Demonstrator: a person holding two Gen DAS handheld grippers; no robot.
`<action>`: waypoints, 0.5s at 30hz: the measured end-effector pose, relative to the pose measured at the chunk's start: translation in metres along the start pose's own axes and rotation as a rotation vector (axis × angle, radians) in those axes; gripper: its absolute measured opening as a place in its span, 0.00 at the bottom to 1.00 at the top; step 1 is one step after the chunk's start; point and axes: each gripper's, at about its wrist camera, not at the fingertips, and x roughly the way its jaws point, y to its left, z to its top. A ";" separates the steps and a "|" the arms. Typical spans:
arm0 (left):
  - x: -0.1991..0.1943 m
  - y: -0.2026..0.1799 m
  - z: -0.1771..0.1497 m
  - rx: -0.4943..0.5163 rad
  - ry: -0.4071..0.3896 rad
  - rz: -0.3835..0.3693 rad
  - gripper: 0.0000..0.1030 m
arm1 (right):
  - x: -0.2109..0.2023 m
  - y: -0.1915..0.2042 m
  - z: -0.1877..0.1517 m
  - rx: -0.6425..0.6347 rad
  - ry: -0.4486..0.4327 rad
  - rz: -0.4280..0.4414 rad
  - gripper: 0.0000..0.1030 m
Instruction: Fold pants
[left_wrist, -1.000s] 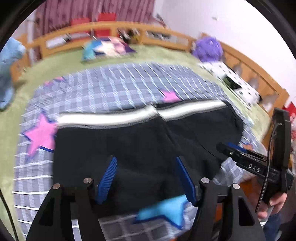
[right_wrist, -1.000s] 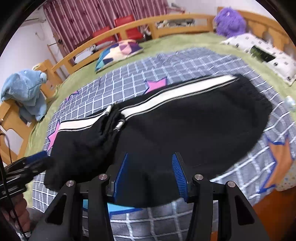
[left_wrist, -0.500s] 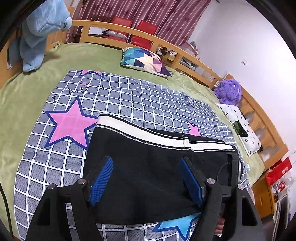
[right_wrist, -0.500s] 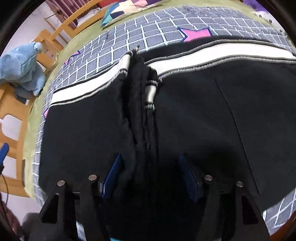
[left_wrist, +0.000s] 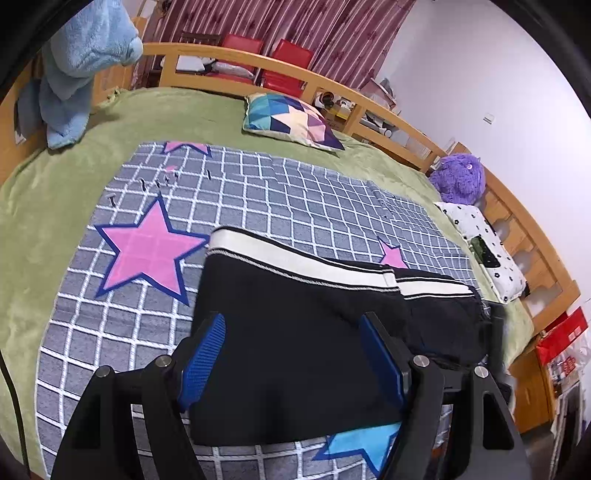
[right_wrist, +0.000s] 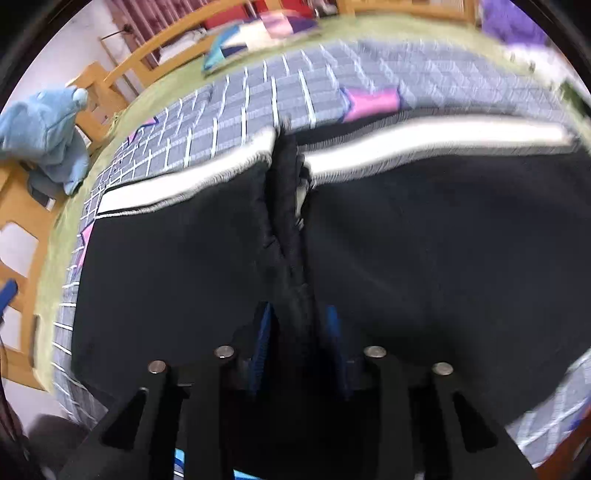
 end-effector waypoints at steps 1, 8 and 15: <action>-0.001 0.000 0.001 0.007 -0.008 0.012 0.71 | -0.013 0.001 -0.003 -0.010 -0.054 -0.007 0.36; -0.021 -0.010 0.032 0.187 -0.079 0.080 0.71 | -0.076 0.028 -0.023 -0.153 -0.241 0.027 0.36; -0.005 0.005 0.026 0.249 0.001 0.066 0.71 | -0.083 0.039 -0.020 -0.172 -0.257 0.060 0.58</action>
